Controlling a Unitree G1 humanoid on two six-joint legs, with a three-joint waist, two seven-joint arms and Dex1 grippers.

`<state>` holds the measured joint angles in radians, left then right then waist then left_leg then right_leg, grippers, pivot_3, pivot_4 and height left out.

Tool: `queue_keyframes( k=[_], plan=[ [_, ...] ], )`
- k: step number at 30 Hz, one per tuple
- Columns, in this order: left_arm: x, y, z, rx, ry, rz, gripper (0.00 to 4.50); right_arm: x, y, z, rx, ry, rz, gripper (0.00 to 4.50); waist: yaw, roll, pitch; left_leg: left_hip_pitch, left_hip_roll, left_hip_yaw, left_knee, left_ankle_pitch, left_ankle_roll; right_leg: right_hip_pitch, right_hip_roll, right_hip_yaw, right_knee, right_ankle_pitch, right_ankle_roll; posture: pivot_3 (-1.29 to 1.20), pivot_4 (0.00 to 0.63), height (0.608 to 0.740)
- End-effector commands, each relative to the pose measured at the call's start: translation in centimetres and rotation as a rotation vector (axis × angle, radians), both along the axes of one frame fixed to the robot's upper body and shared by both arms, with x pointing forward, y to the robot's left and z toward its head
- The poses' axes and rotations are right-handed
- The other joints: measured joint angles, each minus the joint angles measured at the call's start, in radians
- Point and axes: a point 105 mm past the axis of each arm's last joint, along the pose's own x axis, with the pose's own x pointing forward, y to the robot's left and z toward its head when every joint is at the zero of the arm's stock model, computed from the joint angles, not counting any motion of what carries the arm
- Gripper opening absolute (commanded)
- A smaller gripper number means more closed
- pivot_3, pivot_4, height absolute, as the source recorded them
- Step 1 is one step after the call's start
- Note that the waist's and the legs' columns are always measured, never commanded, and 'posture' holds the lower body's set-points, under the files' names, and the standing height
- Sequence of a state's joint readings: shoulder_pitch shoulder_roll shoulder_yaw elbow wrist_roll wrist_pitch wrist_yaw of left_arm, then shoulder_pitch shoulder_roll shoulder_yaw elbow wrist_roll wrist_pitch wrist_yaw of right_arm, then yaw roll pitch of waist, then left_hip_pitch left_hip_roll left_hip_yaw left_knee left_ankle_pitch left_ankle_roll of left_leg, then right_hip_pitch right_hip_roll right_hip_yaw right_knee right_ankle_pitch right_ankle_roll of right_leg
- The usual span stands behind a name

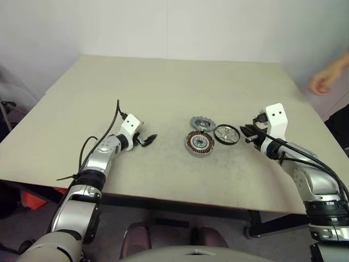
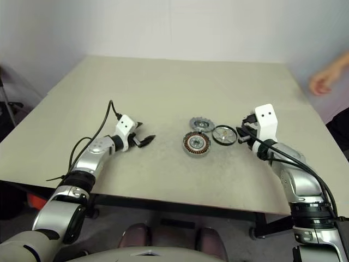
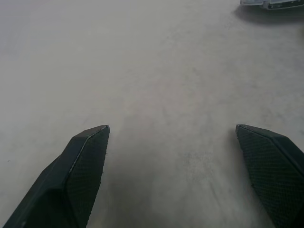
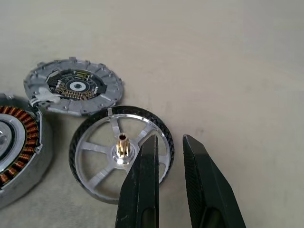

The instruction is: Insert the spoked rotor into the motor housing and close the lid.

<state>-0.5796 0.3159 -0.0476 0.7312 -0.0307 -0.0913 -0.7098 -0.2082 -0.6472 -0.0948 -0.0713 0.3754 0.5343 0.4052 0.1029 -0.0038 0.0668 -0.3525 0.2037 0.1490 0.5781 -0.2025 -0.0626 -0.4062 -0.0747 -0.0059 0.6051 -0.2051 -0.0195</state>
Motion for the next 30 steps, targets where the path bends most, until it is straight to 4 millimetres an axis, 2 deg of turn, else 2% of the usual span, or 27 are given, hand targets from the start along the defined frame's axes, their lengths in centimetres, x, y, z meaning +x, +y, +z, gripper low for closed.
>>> queue_keyframes(
  k=[1,4,6,15,20,30],
  plan=[
    [0.3,0.1,1.4,0.003,-0.062,-0.001,4.5,-0.2,-0.5,0.7,-0.069,-0.038,0.032,0.86,0.0,0.0,0.0,0.0,0.0,0.0,0.0,0.0,0.0,0.0,0.0,0.0,0.0,0.0,0.0,0.0,0.0,0.74],
    [0.3,0.1,1.3,0.004,-0.061,-0.001,4.5,0.2,-2.9,1.3,-0.05,-0.048,-0.064,0.86,0.0,0.0,0.0,0.0,0.0,0.0,0.001,0.0,0.0,0.0,0.0,0.0,0.0,0.0,0.0,0.0,0.0,0.74],
    [0.3,0.1,1.3,0.005,-0.06,-0.003,4.5,0.1,-3.3,1.1,-0.066,-0.038,-0.074,0.86,0.0,0.0,0.0,0.0,0.0,0.0,0.001,0.0,0.001,0.0,0.0,0.0,0.001,0.0,0.0,0.0,0.0,0.74],
    [0.4,0.0,1.3,0.009,-0.062,-0.006,4.5,-0.1,-3.5,0.5,-0.07,-0.023,-0.077,0.86,-0.003,0.0,0.0,0.001,0.0,0.0,0.002,0.0,0.001,0.001,0.0,0.0,0.002,0.0,0.0,0.0,0.0,0.74],
    [0.4,0.3,1.4,0.012,-0.064,0.001,4.5,0.2,-4.0,1.0,-0.041,-0.037,-0.11,0.86,-0.003,0.0,0.0,0.001,0.0,0.0,0.002,0.0,0.001,0.001,0.0,0.0,0.002,0.0,-0.001,0.0,0.0,0.74],
    [0.7,2.0,1.8,0.013,-0.07,0.052,4.5,0.5,-3.3,1.2,-0.025,-0.044,-0.093,0.86,-0.004,0.0,0.0,0.001,0.0,0.0,0.002,0.0,0.001,0.001,0.0,0.0,0.002,0.0,-0.001,0.0,0.0,0.74]
  ],
)
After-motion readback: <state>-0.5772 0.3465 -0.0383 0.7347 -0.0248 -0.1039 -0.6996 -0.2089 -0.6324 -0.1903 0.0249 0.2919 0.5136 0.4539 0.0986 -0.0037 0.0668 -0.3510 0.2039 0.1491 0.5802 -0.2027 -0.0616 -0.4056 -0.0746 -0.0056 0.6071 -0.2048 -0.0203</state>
